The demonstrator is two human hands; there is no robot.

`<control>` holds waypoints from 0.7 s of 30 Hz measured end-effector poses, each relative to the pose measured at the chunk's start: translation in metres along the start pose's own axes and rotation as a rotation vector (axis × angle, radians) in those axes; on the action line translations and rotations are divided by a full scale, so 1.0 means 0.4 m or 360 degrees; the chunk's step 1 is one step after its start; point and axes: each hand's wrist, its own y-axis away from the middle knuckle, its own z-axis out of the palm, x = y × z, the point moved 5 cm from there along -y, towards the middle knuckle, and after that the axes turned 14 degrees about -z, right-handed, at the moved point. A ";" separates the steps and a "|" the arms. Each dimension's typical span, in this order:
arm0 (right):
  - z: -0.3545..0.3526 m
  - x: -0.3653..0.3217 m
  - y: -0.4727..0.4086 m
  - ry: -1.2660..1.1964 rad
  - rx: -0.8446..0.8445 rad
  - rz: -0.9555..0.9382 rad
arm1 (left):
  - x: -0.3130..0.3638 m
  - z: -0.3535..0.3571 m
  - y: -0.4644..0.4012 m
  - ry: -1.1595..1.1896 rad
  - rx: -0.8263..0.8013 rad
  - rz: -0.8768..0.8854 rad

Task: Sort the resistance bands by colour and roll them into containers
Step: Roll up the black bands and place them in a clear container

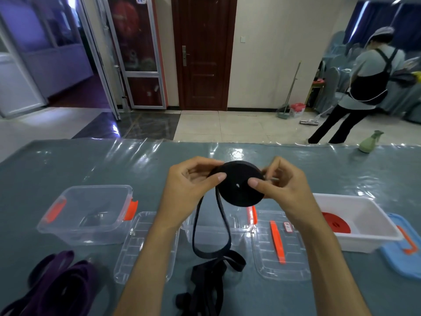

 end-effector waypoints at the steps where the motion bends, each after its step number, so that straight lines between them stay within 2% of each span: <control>1: 0.007 0.000 0.001 -0.0048 -0.0054 0.0012 | 0.002 0.000 0.000 0.0006 0.0031 0.0002; 7: 0.004 -0.013 0.007 -0.0035 0.0065 -0.0109 | -0.007 0.011 0.008 0.0105 -0.0146 -0.0132; 12: 0.030 0.004 0.010 -0.0081 -0.0151 0.0006 | -0.009 0.012 0.013 0.0103 -0.0005 -0.0042; 14: 0.024 -0.002 0.010 -0.0009 -0.0052 -0.0114 | -0.017 0.016 0.014 0.0145 -0.0022 -0.0080; 17: 0.010 -0.003 0.011 0.0020 0.0100 -0.0208 | -0.017 0.019 0.012 0.0118 -0.0197 -0.0151; 19: 0.017 -0.001 0.010 -0.0007 0.0028 -0.0150 | -0.005 0.014 0.008 -0.0002 -0.0218 -0.0093; 21: 0.030 0.000 0.011 -0.0077 -0.0111 -0.0067 | 0.004 0.013 0.008 -0.0134 -0.0124 -0.0021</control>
